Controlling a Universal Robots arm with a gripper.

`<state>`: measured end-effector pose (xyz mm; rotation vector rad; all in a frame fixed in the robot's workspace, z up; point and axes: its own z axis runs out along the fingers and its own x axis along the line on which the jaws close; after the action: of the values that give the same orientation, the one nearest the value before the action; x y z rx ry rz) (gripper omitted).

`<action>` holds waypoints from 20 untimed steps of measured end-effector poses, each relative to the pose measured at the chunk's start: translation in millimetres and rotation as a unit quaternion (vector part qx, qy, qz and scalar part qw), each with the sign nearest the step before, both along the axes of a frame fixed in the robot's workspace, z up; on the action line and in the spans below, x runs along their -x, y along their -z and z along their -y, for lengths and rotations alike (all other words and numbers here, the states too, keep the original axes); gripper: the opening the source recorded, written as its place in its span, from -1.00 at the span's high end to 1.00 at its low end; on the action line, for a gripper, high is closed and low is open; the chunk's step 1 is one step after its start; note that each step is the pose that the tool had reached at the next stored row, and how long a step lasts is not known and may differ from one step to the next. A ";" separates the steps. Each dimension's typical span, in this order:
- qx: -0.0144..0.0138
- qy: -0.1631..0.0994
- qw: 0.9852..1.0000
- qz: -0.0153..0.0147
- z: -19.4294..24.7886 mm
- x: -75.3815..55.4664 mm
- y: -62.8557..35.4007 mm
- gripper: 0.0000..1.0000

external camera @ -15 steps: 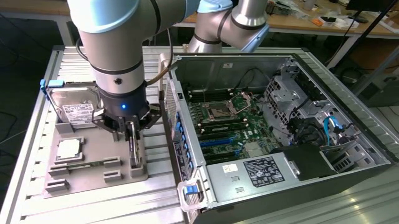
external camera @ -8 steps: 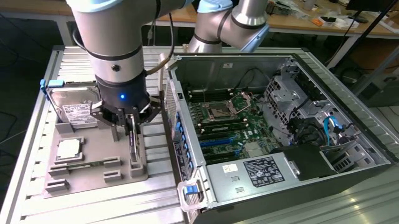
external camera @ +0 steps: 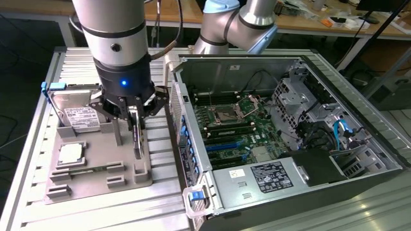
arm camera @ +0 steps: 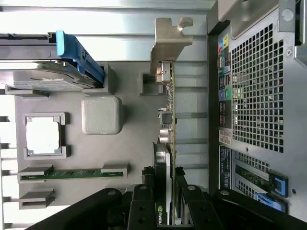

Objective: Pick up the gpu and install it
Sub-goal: 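Pick up the gpu and move the gpu toward the slot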

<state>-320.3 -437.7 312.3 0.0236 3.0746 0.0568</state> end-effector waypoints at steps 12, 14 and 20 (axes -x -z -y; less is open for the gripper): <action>0.000 0.000 1.000 0.001 0.0 -0.5 -19.7 0.46; 0.000 0.000 1.000 0.001 0.0 -0.7 -23.7 0.46; 0.000 0.000 1.000 0.001 0.0 -0.9 -51.2 0.46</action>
<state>-319.4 -437.7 363.5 0.0237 3.0730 0.0567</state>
